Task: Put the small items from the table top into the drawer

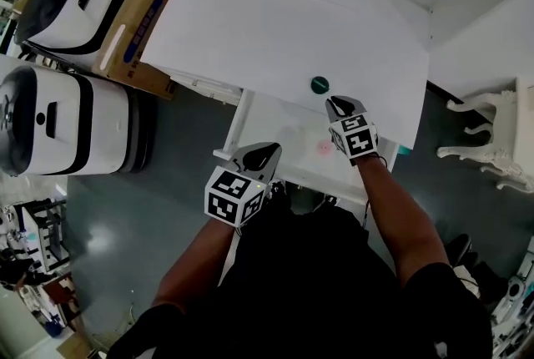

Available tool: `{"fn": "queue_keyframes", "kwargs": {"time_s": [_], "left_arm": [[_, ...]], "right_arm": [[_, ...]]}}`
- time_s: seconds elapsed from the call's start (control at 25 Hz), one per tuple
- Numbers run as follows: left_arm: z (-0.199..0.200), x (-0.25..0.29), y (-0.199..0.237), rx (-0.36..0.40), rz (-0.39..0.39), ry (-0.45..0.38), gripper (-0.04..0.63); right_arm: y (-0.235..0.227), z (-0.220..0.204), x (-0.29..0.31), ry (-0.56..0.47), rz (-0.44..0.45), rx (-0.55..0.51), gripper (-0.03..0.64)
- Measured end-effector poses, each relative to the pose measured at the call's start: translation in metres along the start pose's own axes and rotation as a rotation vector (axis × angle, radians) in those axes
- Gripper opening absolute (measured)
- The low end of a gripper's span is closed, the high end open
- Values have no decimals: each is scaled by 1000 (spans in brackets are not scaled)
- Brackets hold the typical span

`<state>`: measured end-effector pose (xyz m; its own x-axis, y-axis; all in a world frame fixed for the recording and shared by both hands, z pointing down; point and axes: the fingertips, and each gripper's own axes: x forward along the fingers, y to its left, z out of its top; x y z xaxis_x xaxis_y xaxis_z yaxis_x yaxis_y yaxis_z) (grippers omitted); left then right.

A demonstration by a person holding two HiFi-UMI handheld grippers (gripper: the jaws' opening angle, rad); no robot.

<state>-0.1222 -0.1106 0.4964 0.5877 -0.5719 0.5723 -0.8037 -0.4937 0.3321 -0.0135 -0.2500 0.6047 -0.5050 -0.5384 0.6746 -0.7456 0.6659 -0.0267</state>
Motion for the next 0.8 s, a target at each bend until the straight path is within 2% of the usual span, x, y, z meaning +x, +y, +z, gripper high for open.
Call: {"fn": "queue_keyframes", "kwargs": {"time_s": [0.2,0.48,0.8], "left_arm": [[-6,-10,12,-16,31,5,3],[-12,-15,20,-39,52,12,3],[-14,-16,22,-35,74,15,3]], "right_arm": [[-7,-2,22,33,-14,-45,35],[-14,-3,42,75,1,-78,78],[-19,-3,65,146,1,-147,80]]}}
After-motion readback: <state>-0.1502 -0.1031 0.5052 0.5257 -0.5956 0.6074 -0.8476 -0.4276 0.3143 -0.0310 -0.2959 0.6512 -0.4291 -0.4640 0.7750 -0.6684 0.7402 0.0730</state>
